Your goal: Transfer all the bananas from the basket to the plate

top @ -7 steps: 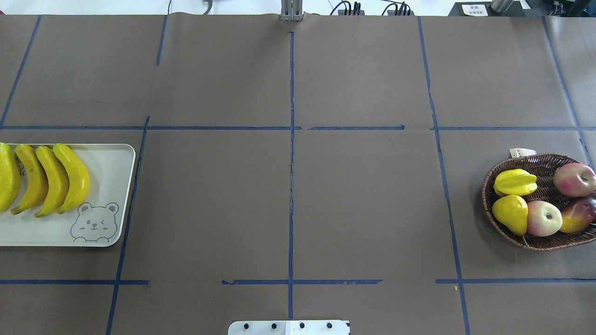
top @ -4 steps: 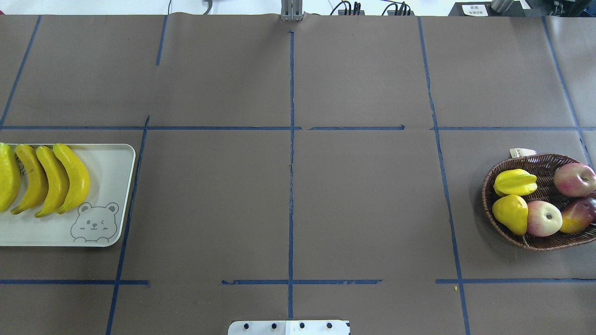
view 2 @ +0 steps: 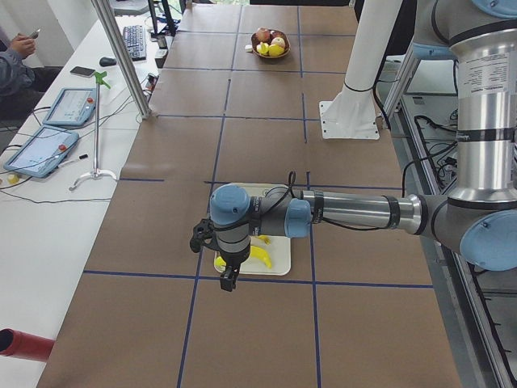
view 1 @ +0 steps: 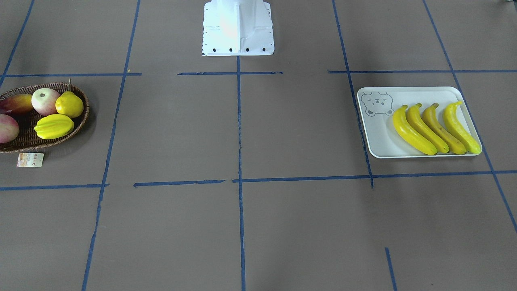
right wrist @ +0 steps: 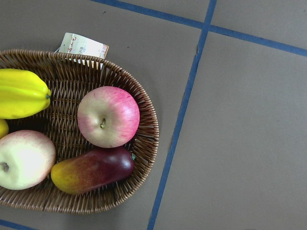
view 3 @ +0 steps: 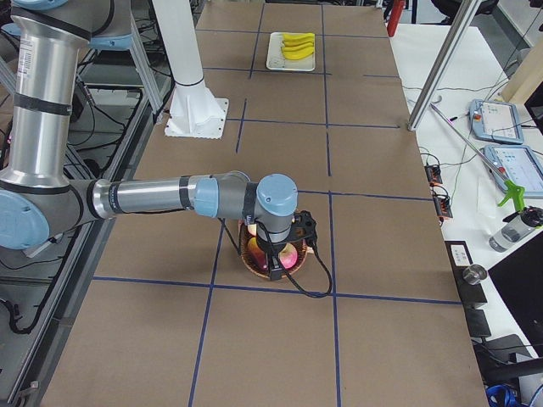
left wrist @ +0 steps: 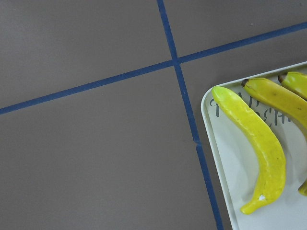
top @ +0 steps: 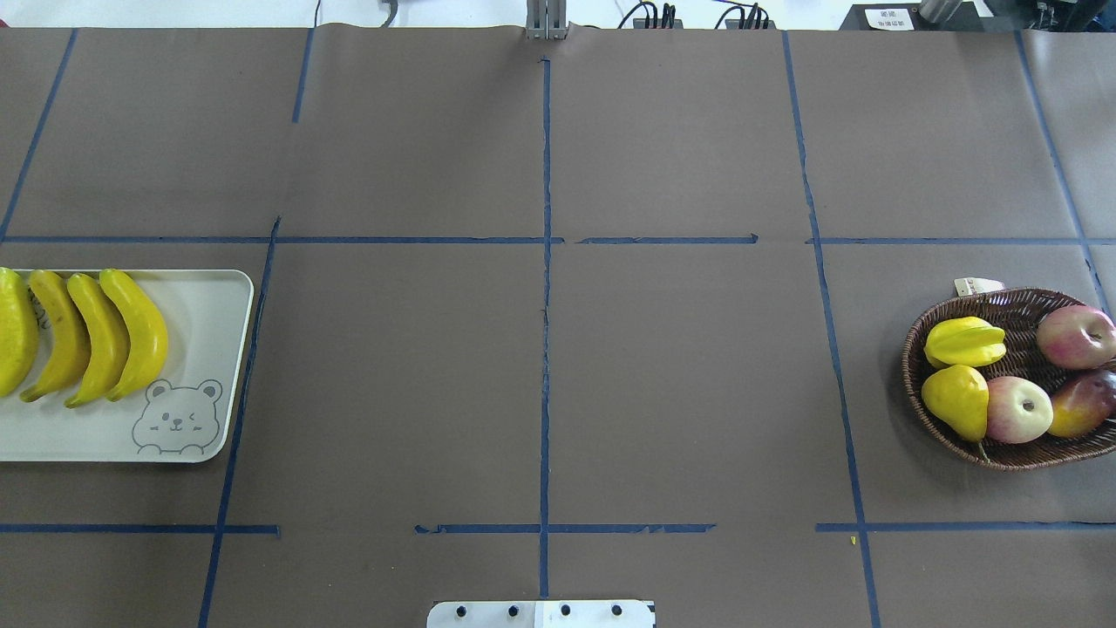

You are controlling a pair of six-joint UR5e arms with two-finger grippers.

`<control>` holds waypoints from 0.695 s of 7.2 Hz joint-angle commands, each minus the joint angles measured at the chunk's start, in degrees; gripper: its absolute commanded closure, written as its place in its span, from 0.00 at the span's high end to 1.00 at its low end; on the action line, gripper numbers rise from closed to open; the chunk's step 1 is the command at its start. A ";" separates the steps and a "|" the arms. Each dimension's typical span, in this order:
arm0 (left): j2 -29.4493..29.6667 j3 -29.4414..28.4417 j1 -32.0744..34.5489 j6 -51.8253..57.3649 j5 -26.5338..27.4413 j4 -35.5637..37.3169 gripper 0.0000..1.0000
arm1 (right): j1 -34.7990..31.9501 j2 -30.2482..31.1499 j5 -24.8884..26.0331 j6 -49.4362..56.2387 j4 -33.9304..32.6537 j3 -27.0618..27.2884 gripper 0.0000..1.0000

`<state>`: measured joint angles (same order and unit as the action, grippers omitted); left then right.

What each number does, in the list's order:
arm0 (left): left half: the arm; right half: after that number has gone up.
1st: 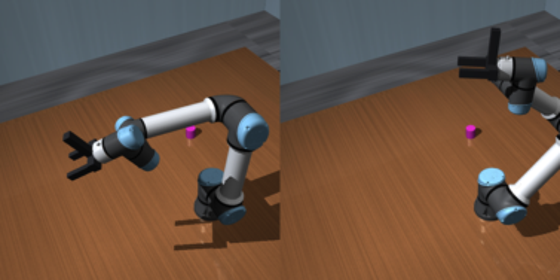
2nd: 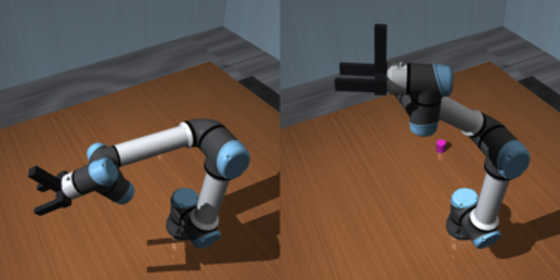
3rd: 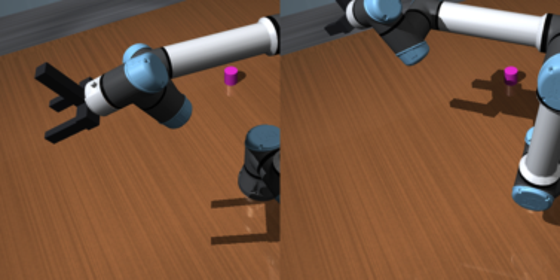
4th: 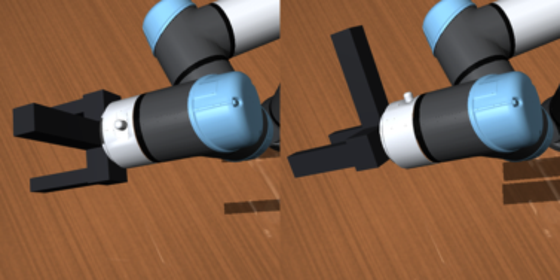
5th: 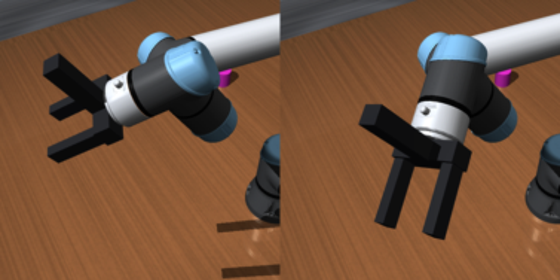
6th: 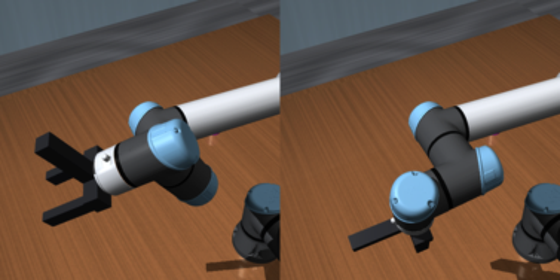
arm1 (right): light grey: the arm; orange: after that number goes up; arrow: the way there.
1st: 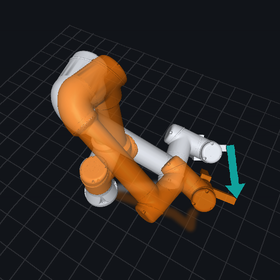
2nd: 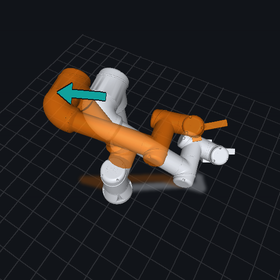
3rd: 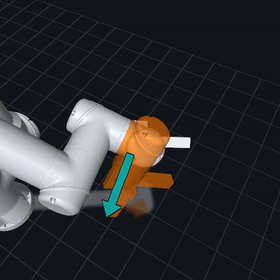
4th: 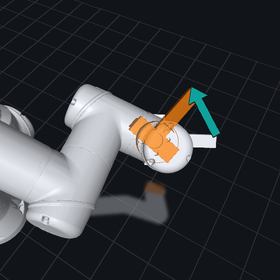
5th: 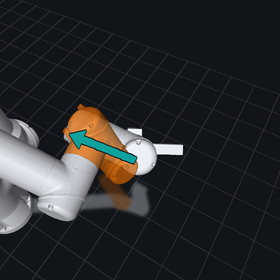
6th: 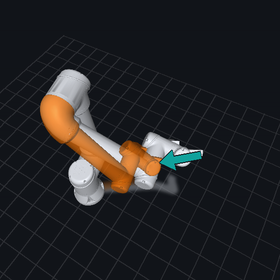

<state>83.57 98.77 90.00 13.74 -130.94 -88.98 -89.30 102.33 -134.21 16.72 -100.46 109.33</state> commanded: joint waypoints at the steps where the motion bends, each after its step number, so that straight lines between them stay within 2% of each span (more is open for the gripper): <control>1: -0.08 -0.07 0.00 -0.03 -0.02 0.03 1.00 | 0.00 0.06 0.00 0.07 0.00 0.10 0.99; 5: -0.17 -0.07 0.00 -0.03 0.07 0.03 1.00 | -0.08 0.85 0.00 0.51 0.88 0.09 0.99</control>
<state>83.44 98.78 90.00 13.71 -130.87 -88.95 -89.35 102.83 -134.21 17.16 -99.90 109.38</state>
